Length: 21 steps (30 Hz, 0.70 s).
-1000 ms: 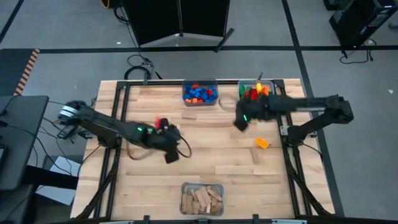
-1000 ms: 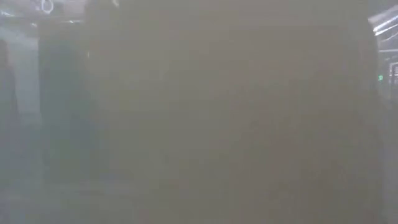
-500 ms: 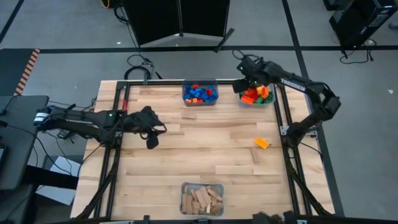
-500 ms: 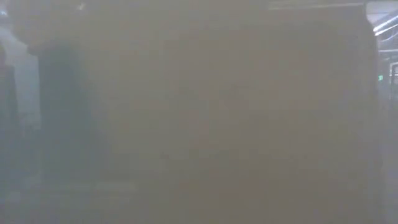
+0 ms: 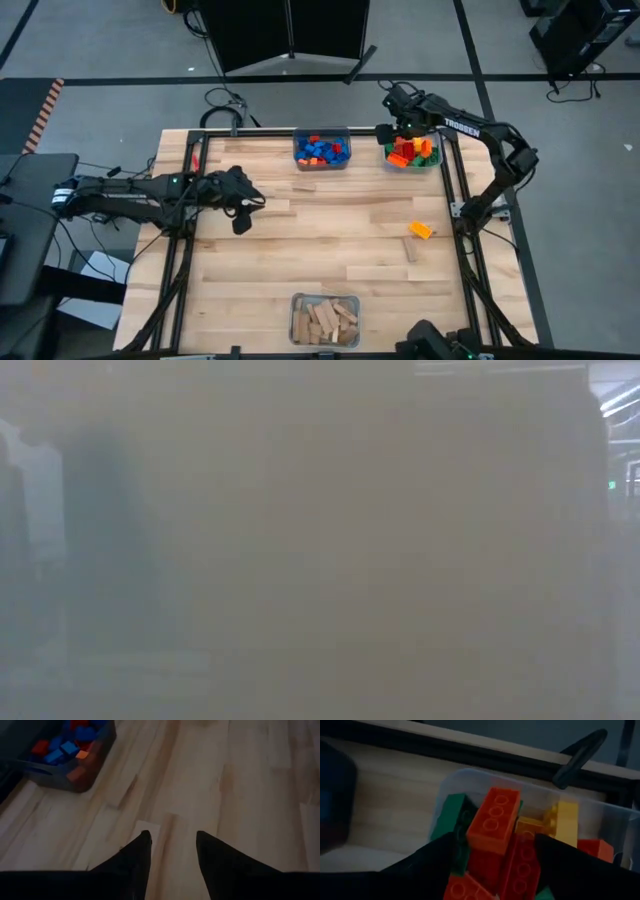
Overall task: Sort blocks by size
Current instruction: Put the large orange game piece into the transparent bin, then put the large yellow game piece into the transparent bin
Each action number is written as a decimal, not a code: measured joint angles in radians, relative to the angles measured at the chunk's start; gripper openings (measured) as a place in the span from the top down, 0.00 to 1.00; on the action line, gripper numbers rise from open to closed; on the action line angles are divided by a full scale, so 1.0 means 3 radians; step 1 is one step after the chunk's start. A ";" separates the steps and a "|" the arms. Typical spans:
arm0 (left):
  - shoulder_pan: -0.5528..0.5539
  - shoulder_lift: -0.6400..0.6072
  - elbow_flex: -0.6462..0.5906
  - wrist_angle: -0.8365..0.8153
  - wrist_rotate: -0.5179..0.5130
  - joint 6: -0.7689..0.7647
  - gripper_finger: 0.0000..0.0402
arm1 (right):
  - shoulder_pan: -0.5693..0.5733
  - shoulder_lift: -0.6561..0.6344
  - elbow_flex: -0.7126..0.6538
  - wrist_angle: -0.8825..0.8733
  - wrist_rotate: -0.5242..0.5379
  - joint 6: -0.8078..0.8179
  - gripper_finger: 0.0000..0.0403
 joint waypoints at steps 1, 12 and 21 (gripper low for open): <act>0.0021 0.0000 0.0000 0.0000 0.0010 0.0001 0.59 | 0.0000 -0.0032 0.0000 -0.0020 -0.0009 0.0001 0.29; 0.0055 0.0001 0.0000 0.0263 -0.0052 -0.0003 0.59 | 0.0400 -0.0868 0.0000 -0.0722 -0.0196 0.0493 0.35; 0.0055 0.0003 0.0000 0.0751 -0.0187 -0.0004 0.59 | 0.1547 -0.1273 0.0000 -0.1372 0.0169 0.1374 0.39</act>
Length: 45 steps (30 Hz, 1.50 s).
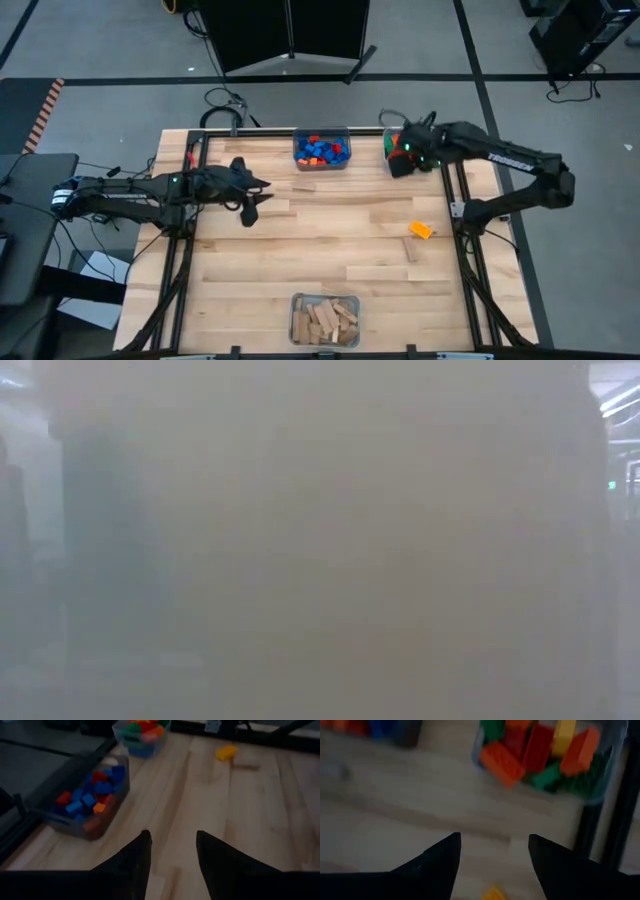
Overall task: Sort blocks by size
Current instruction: Put the large yellow game piece into the transparent bin
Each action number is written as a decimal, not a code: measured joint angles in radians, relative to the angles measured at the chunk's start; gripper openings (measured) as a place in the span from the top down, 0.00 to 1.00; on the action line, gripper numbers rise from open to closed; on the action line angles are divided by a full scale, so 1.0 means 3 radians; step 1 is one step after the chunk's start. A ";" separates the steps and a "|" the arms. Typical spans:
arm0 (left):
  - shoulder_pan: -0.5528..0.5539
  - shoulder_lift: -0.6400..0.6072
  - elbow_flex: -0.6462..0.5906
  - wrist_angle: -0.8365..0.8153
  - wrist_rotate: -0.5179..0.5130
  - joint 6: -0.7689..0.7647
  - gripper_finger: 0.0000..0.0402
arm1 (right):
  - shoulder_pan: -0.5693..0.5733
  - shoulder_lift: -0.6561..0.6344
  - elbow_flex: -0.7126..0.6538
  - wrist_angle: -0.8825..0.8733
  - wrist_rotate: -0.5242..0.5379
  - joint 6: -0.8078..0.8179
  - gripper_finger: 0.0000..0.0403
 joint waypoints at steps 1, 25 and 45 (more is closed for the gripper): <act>0.0000 0.0000 0.0000 0.0037 -0.0005 0.0000 0.59 | 0.0110 0.0001 0.0000 -0.0085 0.0004 0.0064 0.39; -0.0003 0.0001 0.0000 0.0173 0.0131 0.0020 0.59 | 0.1407 -0.0299 -0.1640 0.0402 -0.0831 0.0484 0.35; -0.0003 0.0001 0.0000 0.0599 0.0117 -0.0336 0.59 | 0.1354 -0.0203 -0.2464 0.1408 -0.1025 -0.0550 0.20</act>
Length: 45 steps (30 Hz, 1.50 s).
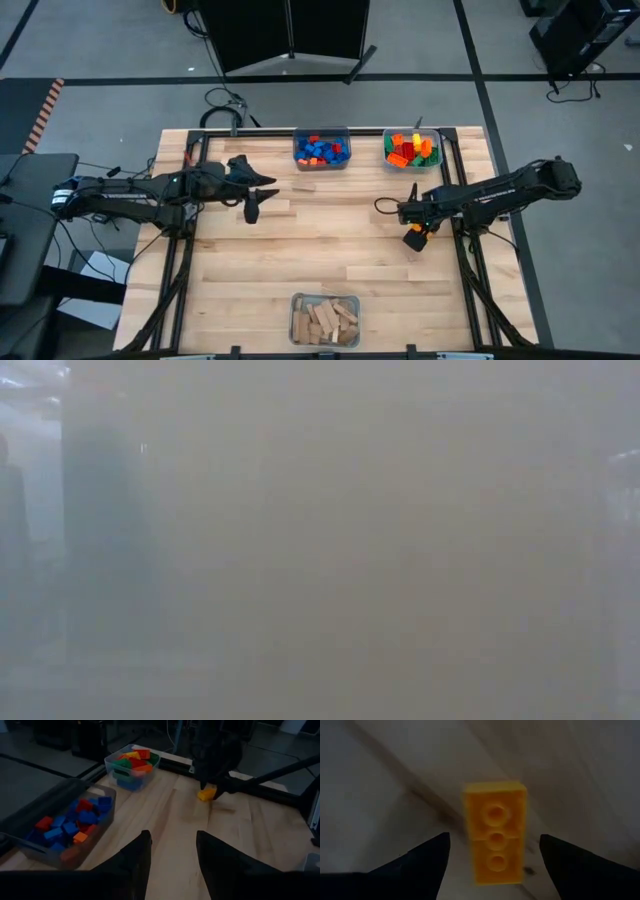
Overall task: Sort blocks by size
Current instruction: Put the large yellow game piece into the transparent bin
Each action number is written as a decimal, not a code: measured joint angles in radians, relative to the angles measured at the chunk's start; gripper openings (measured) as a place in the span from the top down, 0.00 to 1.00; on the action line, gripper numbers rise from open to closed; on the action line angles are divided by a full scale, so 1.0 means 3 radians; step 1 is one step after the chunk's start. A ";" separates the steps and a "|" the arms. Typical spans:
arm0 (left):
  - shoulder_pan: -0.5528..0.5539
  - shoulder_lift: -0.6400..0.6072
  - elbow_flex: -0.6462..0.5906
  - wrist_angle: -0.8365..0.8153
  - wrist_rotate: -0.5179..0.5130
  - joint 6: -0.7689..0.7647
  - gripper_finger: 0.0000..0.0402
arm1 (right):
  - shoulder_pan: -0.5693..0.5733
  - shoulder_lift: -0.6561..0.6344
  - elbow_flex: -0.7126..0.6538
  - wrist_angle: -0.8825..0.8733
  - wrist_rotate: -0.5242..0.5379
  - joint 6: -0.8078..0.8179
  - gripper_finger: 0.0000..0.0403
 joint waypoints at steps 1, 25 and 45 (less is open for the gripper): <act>0.0000 0.0000 0.0000 0.0000 -0.0001 0.0002 0.59 | 0.0000 0.0004 -0.0035 -0.0008 0.0027 -0.0002 0.20; -0.0003 -0.0695 -0.0337 -0.0038 -0.0084 0.0295 0.59 | -0.0030 0.0002 0.0208 -0.0275 0.0107 -0.0226 0.63; -0.0003 -0.2146 -0.1928 0.0870 0.0100 0.0096 0.59 | -0.0757 -0.0002 0.1680 -0.1095 0.0524 -0.1036 0.63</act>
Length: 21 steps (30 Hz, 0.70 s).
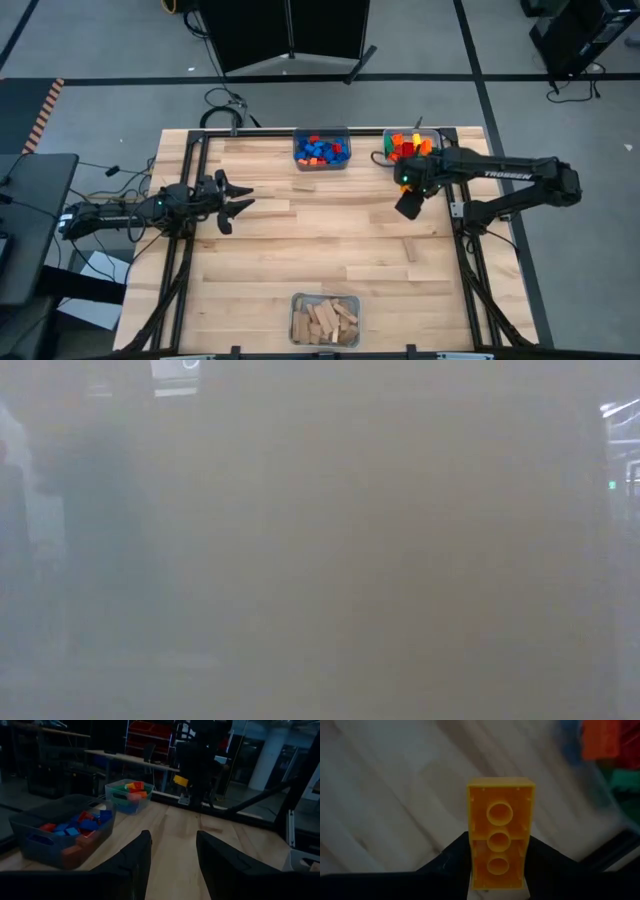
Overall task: Sort blocks by size
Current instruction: Put the large yellow game piece into the transparent bin
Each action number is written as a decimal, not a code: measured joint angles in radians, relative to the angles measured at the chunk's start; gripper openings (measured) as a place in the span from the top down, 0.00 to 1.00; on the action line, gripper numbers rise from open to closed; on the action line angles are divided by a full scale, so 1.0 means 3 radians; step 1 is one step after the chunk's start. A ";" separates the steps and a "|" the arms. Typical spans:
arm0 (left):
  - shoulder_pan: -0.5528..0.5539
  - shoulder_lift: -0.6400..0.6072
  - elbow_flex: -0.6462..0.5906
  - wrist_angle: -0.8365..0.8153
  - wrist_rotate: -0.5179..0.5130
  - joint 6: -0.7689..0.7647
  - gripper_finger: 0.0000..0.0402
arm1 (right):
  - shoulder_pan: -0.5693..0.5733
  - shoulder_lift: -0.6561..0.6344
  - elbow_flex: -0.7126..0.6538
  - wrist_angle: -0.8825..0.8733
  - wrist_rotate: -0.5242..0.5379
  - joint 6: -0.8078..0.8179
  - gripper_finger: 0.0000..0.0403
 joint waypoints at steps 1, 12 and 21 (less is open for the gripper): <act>0.0000 0.0000 -0.0001 0.0005 0.0000 -0.0001 0.59 | -0.0040 0.0000 0.0034 0.0003 0.0015 -0.0038 0.63; 0.0000 0.0003 -0.0001 0.0007 -0.0001 -0.0001 0.59 | -0.0690 0.0005 0.0076 0.0315 0.0238 -0.0365 0.63; 0.0000 0.0005 -0.0002 0.0085 -0.0003 -0.0067 0.59 | -0.1811 0.0265 0.0076 0.0952 0.0133 -0.0742 0.62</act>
